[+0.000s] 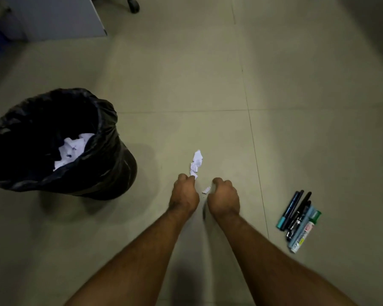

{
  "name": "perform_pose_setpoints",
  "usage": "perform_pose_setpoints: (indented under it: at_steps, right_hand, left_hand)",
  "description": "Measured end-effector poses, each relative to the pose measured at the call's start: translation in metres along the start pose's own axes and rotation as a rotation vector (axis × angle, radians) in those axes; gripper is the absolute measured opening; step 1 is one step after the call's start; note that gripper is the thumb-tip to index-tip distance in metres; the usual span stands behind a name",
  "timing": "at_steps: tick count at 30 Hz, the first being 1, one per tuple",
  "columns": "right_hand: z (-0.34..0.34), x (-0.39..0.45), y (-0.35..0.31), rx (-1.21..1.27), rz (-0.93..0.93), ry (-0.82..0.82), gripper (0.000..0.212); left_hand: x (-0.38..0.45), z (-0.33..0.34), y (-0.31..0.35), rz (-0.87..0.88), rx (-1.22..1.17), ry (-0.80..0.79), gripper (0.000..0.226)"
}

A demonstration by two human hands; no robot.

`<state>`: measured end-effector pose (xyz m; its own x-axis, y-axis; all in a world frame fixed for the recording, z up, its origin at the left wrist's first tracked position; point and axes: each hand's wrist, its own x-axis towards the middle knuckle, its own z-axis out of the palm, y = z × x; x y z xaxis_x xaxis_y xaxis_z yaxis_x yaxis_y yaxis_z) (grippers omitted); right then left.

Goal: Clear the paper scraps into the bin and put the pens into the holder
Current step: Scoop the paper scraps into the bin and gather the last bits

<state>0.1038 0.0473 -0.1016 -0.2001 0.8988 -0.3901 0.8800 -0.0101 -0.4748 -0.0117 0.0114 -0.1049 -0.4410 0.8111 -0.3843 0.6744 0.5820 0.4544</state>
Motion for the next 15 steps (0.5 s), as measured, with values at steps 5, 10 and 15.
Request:
perform_pose_setpoints:
  at_steps: [5,10,15]
  right_hand:
    - [-0.002,0.035,-0.004,0.008,-0.112,-0.022,0.041]
    - [-0.003,0.076,-0.026,-0.133,-0.272,0.021,0.068]
    - [0.000,0.094,-0.042,-0.319,-0.343,-0.106,0.052]
  left_hand:
    - [0.027,-0.010,-0.003,0.061,-0.060,0.158,0.039]
    - [0.066,-0.027,0.002,0.108,0.104,-0.019,0.055]
    - [0.054,-0.022,-0.008,0.137,0.059,-0.027,0.032]
